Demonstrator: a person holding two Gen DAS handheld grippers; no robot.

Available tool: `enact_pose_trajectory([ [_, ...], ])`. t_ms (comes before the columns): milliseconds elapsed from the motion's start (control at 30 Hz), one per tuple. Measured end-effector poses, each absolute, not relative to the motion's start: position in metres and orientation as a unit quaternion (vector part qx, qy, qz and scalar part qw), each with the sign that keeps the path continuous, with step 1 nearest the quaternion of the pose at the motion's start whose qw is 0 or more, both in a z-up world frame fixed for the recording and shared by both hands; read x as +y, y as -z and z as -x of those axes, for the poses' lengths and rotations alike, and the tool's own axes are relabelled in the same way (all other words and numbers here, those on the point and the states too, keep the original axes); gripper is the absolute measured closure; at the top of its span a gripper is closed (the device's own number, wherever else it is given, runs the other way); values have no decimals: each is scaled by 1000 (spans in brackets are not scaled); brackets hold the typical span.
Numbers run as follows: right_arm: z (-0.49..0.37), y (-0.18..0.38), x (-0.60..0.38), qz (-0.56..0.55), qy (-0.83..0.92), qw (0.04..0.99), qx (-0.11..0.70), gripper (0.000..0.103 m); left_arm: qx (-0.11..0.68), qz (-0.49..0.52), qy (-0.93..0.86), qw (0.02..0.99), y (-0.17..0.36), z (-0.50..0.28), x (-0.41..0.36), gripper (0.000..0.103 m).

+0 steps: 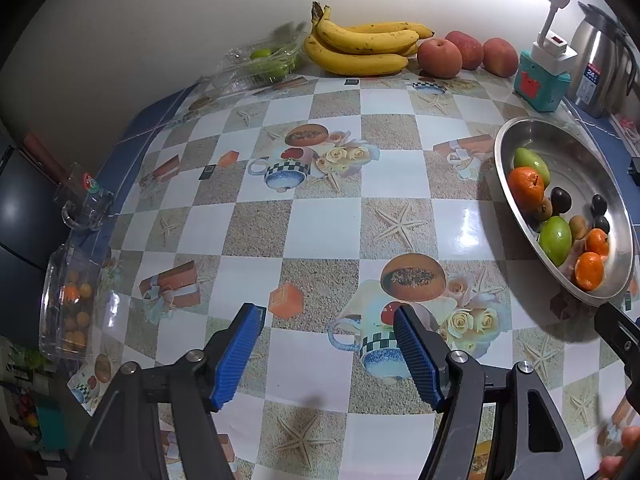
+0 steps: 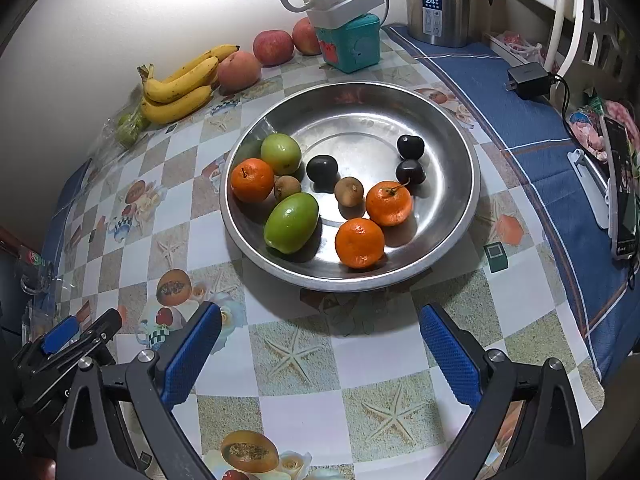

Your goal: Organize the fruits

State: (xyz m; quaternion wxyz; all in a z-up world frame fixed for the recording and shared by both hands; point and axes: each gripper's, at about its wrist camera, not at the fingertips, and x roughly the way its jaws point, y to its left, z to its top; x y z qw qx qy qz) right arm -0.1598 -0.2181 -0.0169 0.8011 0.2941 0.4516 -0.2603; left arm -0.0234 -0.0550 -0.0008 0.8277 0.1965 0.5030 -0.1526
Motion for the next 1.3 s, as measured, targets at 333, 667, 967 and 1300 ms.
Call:
enact_pose_trajectory([
  [333,158,19,-217,-290,261,799,458,4,504,-189,153,829,-1,22,-53,28],
  [667,156,22,-217,-288,259,796,464,4,506,-182,149,830,-1,21,-52,27],
  [967,156,23,-216,-286,259,796,467,4,506,-169,145,833,-3,19,-50,27],
  [1300,154,23,-215,-282,257,796,470,4,504,-168,146,835,-4,20,-50,27],
])
